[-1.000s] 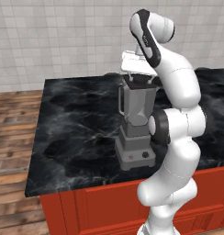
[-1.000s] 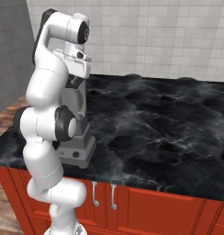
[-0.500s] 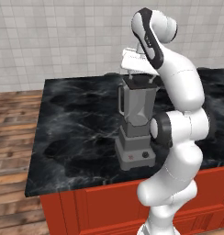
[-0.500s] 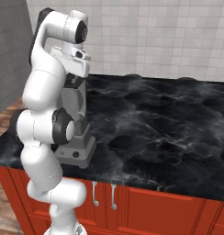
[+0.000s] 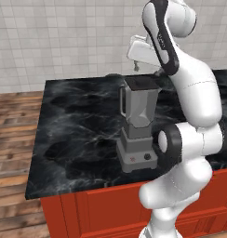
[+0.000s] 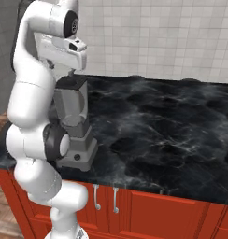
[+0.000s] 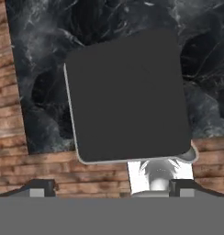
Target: Open the blender lid, put the banana in the blender, close the lid, and start the blender.
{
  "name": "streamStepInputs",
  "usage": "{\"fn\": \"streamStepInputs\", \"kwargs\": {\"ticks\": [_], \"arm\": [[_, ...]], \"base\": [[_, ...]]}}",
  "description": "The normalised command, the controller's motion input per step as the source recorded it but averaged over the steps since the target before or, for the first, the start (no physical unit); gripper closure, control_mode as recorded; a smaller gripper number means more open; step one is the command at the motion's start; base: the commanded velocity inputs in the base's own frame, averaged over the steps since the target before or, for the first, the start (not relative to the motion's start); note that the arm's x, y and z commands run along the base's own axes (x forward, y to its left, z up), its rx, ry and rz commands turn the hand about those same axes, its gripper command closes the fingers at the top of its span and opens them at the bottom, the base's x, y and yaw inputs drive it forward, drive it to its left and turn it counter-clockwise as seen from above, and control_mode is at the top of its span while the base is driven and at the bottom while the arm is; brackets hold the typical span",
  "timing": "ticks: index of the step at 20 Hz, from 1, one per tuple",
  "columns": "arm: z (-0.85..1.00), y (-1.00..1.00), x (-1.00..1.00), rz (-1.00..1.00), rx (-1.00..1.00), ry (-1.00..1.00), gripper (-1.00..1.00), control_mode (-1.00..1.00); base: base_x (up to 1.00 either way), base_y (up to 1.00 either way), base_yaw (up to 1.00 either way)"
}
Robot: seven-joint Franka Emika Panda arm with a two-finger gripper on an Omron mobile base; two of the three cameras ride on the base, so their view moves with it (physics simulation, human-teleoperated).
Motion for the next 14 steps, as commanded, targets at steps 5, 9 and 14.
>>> {"fn": "streamStepInputs", "kwargs": {"ticks": [5,9,14], "arm": [[-0.39,0.10,-1.00,-0.08,-0.01,-0.47,-1.00,-1.00],[-1.00,0.52,-0.99,-0.13,-0.21,-0.34,-1.00,-1.00],[-1.00,0.68,-0.73,-0.15,-0.42,-0.16,-1.00,-1.00]], "base": [[0.00,0.00,0.00],[0.00,0.00,0.00],[0.00,0.00,0.00]]}}
